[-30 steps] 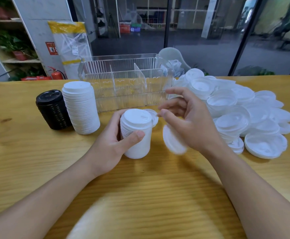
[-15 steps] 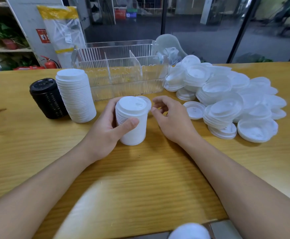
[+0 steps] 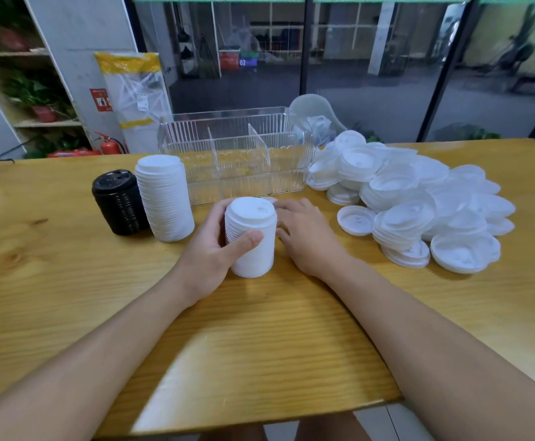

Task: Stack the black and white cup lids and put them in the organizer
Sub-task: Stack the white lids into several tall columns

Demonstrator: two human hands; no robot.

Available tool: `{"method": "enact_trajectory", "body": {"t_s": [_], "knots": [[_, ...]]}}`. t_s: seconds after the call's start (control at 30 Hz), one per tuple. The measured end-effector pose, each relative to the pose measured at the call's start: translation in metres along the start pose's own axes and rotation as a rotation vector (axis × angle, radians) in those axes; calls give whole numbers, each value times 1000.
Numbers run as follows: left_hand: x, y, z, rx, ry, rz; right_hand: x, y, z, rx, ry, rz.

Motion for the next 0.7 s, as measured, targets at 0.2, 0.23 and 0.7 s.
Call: {"method": "enact_trajectory", "body": {"t_s": [0.2, 0.23, 0.7], "knots": [[2, 1, 2, 8, -10, -4, 1, 0, 6, -54, -137, 39], [2, 1, 2, 8, -9, -6, 0, 3, 9, -66, -162, 59], [2, 2, 2, -15, -1, -1, -7, -10, 26, 167, -161, -21]]}}
Point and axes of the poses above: each hand's wrist, its own x-axis towards the middle knuckle, its own z-axis out of the back of the hand, y = z × x, the point moved 9 cm from there along x, towards the middle knuckle, and after that the axes turned 12 degrees about -z, right-handed, at the moved point
